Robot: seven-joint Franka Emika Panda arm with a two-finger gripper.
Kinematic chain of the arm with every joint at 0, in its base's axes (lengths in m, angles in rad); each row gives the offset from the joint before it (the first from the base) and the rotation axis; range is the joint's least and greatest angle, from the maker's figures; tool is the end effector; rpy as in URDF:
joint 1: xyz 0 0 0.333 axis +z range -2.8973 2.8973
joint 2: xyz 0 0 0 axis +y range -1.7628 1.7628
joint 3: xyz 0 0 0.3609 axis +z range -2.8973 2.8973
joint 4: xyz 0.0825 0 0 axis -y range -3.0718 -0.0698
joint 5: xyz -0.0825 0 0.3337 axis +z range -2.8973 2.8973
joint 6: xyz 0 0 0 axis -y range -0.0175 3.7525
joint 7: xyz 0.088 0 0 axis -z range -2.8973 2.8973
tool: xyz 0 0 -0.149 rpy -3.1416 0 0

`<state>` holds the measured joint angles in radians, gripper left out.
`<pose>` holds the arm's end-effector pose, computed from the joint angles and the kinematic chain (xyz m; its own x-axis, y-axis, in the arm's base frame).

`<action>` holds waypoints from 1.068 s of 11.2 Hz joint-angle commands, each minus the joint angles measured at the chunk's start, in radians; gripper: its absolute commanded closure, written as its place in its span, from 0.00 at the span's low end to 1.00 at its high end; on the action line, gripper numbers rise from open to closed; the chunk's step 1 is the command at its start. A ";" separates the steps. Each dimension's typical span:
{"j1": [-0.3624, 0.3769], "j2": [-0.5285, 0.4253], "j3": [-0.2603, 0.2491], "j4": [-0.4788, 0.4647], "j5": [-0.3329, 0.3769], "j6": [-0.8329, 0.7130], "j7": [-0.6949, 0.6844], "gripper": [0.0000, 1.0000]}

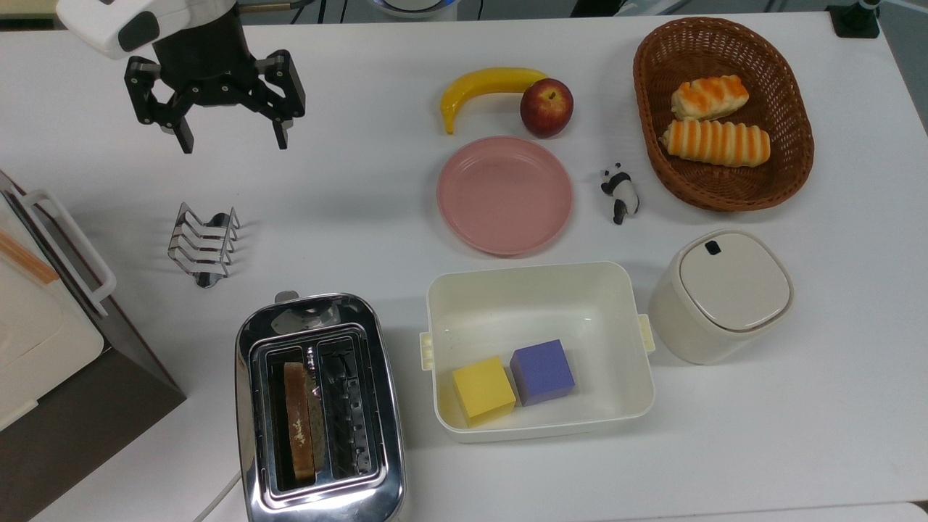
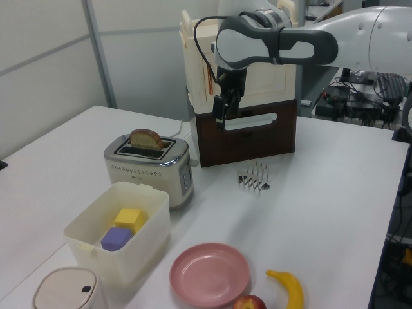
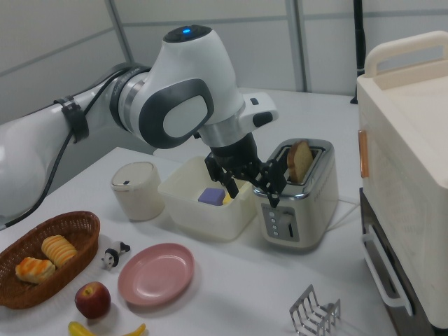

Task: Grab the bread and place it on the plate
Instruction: 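Lower the open gripper onto the bread slice in the toaster slot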

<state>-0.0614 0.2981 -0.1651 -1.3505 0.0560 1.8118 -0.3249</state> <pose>0.6230 -0.1196 0.5793 0.9817 0.1030 0.1600 0.0968 -0.9942 0.0459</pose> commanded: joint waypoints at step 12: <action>0.022 0.052 0.010 -0.035 0.073 0.389 0.090 0.00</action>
<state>-0.0549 0.3478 -0.1563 -1.3684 0.1143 2.1307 -0.2491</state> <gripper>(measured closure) 0.000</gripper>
